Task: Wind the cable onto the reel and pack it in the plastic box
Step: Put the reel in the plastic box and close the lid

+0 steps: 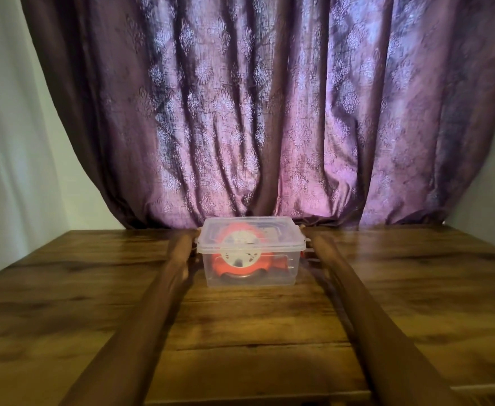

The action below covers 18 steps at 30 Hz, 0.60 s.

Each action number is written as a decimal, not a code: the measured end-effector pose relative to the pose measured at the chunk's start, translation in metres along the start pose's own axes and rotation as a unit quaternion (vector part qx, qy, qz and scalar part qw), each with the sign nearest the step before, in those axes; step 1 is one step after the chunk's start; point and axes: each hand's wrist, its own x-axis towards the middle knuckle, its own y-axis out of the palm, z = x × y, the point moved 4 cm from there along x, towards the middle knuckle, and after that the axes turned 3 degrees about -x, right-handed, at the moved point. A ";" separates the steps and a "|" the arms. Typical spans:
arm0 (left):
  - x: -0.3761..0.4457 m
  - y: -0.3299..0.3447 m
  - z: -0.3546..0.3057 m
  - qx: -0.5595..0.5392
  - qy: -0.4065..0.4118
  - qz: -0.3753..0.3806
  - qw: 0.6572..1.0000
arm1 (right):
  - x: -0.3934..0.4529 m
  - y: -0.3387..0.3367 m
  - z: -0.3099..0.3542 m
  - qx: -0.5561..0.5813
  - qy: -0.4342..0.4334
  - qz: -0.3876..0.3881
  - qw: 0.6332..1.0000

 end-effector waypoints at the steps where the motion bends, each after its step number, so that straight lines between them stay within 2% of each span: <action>1: -0.001 -0.001 0.004 -0.007 0.006 0.000 1.000 | 0.000 0.002 -0.006 0.007 0.018 0.008 1.000; 6: -0.002 0.001 0.020 -0.069 -0.016 -0.001 0.997 | -0.002 0.015 -0.020 0.090 0.053 0.042 0.994; 14: 0.000 0.001 0.012 -0.138 -0.011 -0.050 0.989 | -0.009 0.009 -0.008 0.202 0.026 -0.044 0.978; 18: -0.001 0.002 0.005 -0.209 0.025 -0.068 0.975 | -0.015 0.012 0.001 0.254 0.009 -0.056 0.966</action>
